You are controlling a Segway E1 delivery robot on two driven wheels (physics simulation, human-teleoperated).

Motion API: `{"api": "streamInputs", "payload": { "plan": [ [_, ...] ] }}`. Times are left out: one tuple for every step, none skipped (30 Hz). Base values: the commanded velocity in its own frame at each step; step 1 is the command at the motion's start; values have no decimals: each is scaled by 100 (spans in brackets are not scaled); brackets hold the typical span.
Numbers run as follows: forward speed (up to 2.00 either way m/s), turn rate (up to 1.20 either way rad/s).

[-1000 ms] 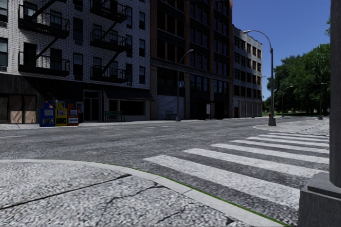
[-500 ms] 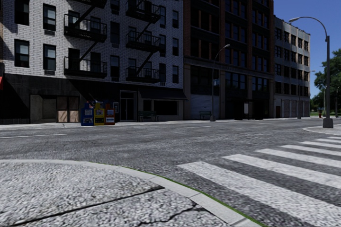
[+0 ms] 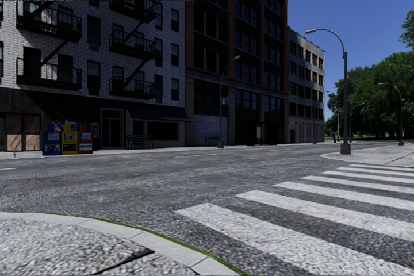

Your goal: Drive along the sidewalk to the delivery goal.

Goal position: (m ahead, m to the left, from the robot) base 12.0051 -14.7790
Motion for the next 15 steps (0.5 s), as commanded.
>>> {"api": "streamInputs", "payload": {
  "plan": [
    [125, -75],
    [126, -75],
    [126, -75],
    [127, -75],
    [127, -75],
    [127, -74],
    [127, -74],
    [127, -71],
    [127, -67],
    [127, -64],
    [127, -63],
    [127, -63],
    [127, -62],
    [127, -61],
    [127, -61]
  ]
}}
